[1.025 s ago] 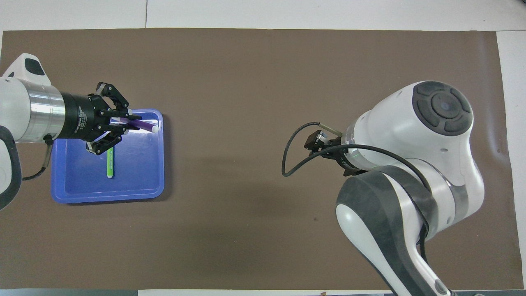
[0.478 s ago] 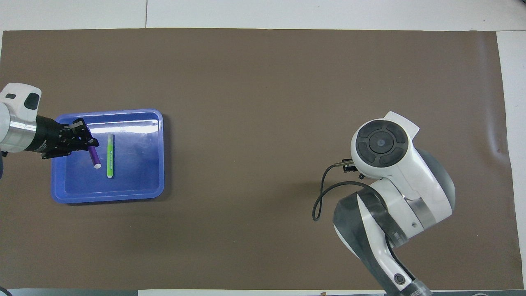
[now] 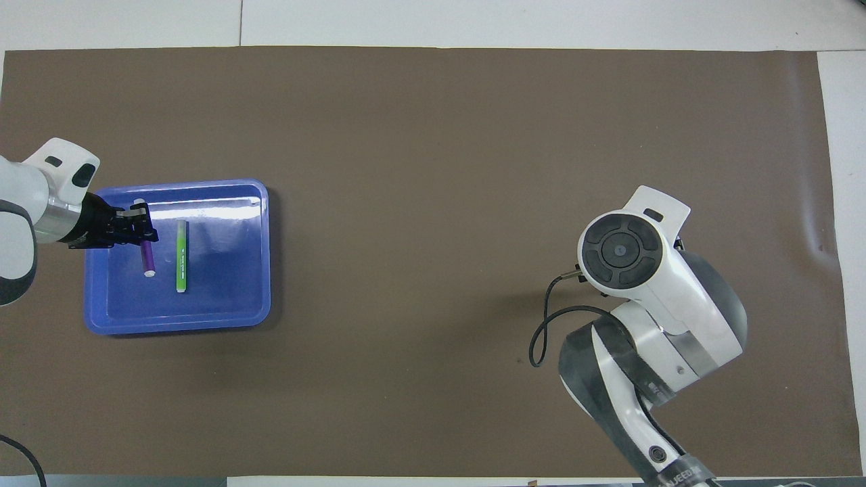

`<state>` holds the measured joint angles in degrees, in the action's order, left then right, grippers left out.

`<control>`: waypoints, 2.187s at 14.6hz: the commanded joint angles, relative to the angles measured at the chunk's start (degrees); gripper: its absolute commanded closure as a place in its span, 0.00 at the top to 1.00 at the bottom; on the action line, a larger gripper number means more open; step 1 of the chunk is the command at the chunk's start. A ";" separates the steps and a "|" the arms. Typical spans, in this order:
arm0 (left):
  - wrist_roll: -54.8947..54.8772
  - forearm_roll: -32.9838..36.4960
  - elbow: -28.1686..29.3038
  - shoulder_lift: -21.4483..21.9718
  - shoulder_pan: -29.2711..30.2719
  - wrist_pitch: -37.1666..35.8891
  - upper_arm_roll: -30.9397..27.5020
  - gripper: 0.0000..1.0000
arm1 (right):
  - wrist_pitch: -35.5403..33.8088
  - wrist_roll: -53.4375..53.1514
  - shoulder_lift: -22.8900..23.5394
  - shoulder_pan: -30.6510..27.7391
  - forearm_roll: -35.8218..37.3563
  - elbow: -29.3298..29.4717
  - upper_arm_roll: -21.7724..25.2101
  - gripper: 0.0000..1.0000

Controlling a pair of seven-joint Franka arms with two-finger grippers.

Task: Right arm passes pens to left for tray arrangement
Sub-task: 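Lower the purple pen into the tray with the left gripper and release, then grasp the yellow pen from the cup with the right gripper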

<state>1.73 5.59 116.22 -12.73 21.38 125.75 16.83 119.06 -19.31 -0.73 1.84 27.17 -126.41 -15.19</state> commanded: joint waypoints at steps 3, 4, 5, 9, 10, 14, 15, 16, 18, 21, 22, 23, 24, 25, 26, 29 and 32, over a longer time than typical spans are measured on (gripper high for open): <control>-1.64 2.50 0.06 -1.68 1.83 2.13 0.39 0.00 | 3.71 1.29 -2.00 -0.88 1.04 -2.44 -0.19 0.52; -1.30 2.50 0.50 -1.68 1.74 2.22 0.39 0.00 | 4.24 1.29 -1.83 -0.88 1.04 -2.52 -0.10 0.52; -1.12 2.50 1.02 -1.59 1.74 2.31 0.39 0.00 | 4.51 1.29 -1.74 -0.88 1.04 -2.53 0.24 0.52; -0.41 2.50 2.96 -0.98 2.35 2.22 0.39 0.00 | 6.27 1.29 -1.74 -0.88 1.04 -2.88 0.60 0.52; -0.41 2.50 3.31 -0.89 2.44 2.04 0.39 0.00 | 6.18 1.29 -1.74 -0.88 1.04 -2.88 0.60 0.48; 0.37 2.50 4.63 -0.27 2.44 1.60 0.39 0.00 | 5.66 1.21 -1.82 -0.79 1.04 -2.62 0.60 0.00; 1.16 2.50 4.72 -0.27 2.44 1.52 0.39 0.00 | 5.40 0.94 -1.74 -0.79 1.04 -2.27 0.60 0.00; 1.17 2.50 4.98 -0.19 2.44 1.52 0.39 0.00 | 5.31 0.85 -1.74 -0.79 1.04 -2.09 0.51 0.00; 1.00 2.50 5.33 0.08 2.53 1.52 0.39 0.06 | 4.34 1.38 -2.17 -0.79 1.04 -0.77 0.51 0.00; 0.73 2.50 5.33 0.08 2.53 1.52 0.39 1.00 | -2.23 3.65 -4.19 -0.79 0.52 2.91 0.34 0.00; 0.73 2.50 5.33 0.08 2.53 1.43 0.48 1.00 | -4.60 5.23 -4.89 -0.79 -0.10 4.66 0.34 0.00; 0.82 2.50 5.33 0.08 2.53 1.51 0.48 1.00 | -7.41 7.51 -5.51 -0.79 -1.49 7.03 0.34 0.00; 0.90 2.50 5.25 0.08 2.53 1.43 0.48 1.00 | -9.79 9.45 -6.12 -0.79 -4.90 9.67 0.51 0.00; 0.99 2.50 5.25 0.08 2.53 1.43 0.48 1.00 | -11.90 10.34 -6.39 -0.79 -8.76 12.48 0.77 0.00; 1.17 2.50 5.25 0.08 2.53 1.51 0.48 1.00 | -14.27 10.43 -6.31 -0.79 -11.67 15.55 1.30 0.00; 1.17 2.50 4.81 -0.01 2.53 1.25 0.48 1.00 | -17.81 9.73 -6.22 -0.79 -21.15 22.42 1.30 0.00; 1.08 2.32 1.40 -0.19 2.44 -3.21 0.65 1.00 | -16.85 1.43 -5.34 -0.79 -36.35 24.28 1.57 0.00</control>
<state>2.02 6.87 119.37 -14.05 23.24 126.10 16.87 101.95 -13.11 -7.77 1.81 -1.69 -104.03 -13.45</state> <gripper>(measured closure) 0.000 0.824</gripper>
